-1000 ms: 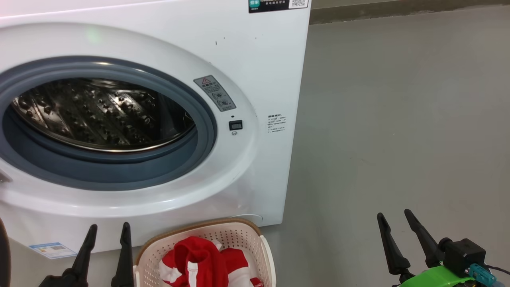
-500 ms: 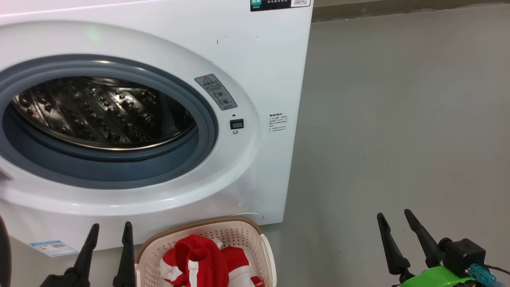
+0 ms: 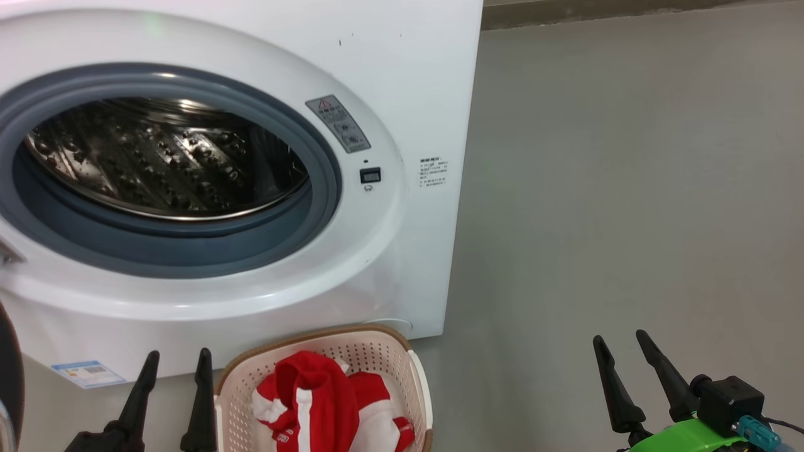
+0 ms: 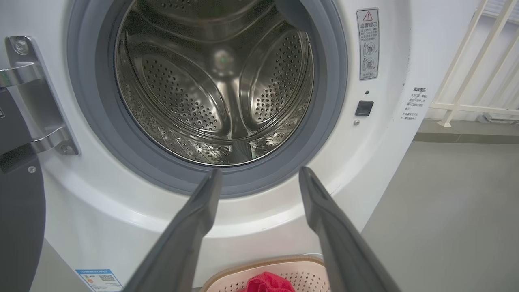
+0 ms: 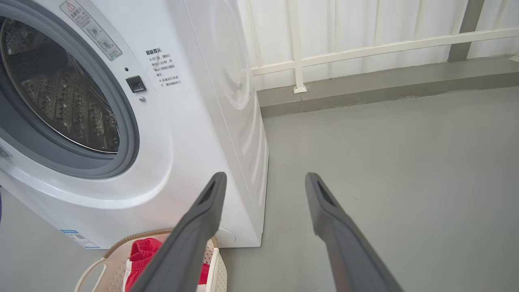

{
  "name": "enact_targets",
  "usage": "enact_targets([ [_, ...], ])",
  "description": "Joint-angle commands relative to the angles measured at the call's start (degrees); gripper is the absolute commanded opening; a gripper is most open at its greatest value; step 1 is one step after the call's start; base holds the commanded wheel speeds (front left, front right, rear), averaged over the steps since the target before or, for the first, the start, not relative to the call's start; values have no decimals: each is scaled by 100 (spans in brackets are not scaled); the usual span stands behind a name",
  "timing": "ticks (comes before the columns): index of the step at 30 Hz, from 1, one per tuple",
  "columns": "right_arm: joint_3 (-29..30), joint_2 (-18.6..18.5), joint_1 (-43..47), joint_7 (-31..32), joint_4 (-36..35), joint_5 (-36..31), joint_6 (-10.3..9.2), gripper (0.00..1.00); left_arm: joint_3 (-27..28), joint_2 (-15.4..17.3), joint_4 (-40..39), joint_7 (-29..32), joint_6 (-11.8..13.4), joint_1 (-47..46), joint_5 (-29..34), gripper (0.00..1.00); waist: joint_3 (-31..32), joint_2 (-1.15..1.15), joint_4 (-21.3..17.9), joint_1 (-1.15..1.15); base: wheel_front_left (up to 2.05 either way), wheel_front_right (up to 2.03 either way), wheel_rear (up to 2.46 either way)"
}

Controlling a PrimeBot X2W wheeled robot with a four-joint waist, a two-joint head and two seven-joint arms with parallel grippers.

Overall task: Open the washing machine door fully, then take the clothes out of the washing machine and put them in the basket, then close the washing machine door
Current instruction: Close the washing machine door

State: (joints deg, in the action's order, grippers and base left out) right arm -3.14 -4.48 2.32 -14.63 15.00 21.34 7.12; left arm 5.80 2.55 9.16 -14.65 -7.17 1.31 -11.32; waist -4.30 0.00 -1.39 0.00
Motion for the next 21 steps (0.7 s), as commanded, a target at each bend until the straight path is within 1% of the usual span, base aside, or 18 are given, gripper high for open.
enact_targets([
  [1, -147, -42, -19, -37, -127, 19, 36, 100, 175, 33, -178, -35, -32, -104, -13, 100, 1, 0, 1, 0, -115, 115, 0],
  [14, -143, -41, -12, -37, -123, 27, 36, 100, 193, 33, -234, -35, -32, -117, -52, 100, 13, 0, 9, 0, -116, 116, 0],
  [21, -139, -46, -11, -37, -125, 33, 36, 100, 154, 33, -267, -35, -32, -109, -93, 100, -2, 0, 1, 0, -67, 64, 3],
])
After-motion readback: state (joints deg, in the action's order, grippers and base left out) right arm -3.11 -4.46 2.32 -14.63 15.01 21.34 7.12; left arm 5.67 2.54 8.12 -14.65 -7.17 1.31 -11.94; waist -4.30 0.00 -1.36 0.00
